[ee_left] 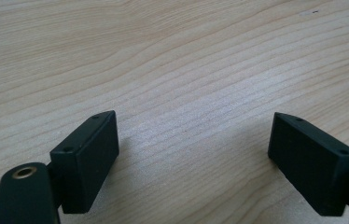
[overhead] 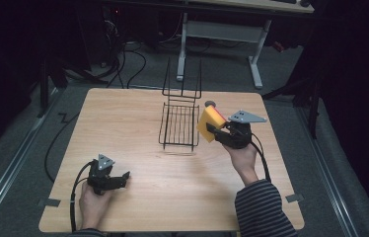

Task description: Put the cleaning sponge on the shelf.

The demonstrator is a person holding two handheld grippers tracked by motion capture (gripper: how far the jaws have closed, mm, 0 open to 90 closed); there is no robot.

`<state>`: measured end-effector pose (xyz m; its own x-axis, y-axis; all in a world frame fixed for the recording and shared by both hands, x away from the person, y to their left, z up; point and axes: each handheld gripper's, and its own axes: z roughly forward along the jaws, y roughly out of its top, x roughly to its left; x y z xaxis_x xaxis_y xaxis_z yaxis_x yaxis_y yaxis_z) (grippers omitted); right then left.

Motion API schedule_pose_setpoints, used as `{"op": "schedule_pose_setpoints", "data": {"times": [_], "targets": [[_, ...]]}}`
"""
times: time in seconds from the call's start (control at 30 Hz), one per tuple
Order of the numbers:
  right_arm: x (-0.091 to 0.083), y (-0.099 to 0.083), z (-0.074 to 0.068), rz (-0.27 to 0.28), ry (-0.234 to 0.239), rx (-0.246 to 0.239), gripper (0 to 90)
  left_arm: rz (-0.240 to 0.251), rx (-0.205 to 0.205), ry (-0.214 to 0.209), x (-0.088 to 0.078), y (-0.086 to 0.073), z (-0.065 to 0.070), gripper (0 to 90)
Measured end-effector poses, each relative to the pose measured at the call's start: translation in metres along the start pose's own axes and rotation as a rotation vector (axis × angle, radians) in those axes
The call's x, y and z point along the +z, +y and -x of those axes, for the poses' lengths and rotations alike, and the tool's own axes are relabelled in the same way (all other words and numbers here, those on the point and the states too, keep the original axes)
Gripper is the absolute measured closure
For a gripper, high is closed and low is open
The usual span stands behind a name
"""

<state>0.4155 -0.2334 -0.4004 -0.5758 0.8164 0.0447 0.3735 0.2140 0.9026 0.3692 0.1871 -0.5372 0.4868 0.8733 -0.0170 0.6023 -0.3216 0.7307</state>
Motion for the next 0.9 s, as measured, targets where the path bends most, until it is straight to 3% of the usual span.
{"op": "schedule_pose_setpoints", "data": {"times": [0.9], "targets": [[0.034, 0.014, -0.018, -0.035, 0.034, -0.036, 60.9, 0.000, -0.001, 0.000, 0.000, 0.000, 0.000, 16.8]]}}
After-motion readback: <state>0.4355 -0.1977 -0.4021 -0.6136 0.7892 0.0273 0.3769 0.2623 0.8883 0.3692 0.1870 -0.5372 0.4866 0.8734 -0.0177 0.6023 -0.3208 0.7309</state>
